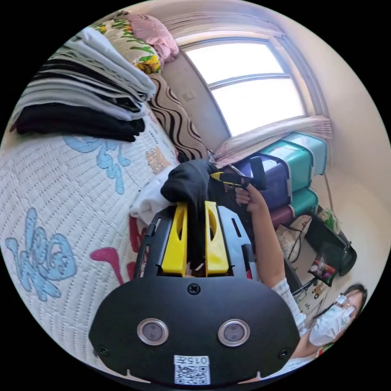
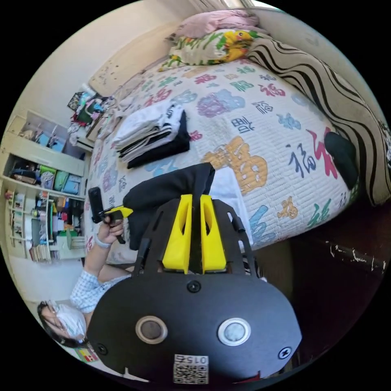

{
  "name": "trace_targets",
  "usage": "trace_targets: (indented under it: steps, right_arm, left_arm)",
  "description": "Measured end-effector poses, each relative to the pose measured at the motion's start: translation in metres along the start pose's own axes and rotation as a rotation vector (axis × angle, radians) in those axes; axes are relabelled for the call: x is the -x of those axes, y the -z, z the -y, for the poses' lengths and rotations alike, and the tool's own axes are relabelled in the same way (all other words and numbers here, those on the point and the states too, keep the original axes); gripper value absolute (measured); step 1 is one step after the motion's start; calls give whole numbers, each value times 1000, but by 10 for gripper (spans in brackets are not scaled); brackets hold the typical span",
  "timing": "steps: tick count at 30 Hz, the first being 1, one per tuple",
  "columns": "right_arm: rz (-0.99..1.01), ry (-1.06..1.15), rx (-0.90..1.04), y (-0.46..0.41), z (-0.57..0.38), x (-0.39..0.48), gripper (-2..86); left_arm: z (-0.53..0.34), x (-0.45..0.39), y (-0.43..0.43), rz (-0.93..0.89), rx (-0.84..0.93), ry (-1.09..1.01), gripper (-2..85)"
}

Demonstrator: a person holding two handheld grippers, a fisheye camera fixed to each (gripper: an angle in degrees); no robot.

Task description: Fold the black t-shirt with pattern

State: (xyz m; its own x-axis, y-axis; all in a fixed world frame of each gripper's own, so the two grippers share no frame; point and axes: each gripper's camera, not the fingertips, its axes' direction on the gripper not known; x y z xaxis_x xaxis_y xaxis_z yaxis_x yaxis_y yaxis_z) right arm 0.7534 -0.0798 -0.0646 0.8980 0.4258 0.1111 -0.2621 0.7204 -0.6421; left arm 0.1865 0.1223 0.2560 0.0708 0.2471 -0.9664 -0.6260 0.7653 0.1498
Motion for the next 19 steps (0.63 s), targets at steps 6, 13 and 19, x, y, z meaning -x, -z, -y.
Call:
trace_targets:
  steps: [6, 13, 19]
  right_arm:
    - [-349, -50, -443, 23, 3, 38, 32]
    - [-182, 421, -312, -62, 64, 197, 80]
    - [-397, 453, -187, -132, 85, 261, 54]
  left_arm:
    - [12, -19, 97, 323, -107, -246, 39]
    - [63, -57, 111, 909, -248, -340, 114]
    - [87, -32, 57, 1036, -160, -300, 97]
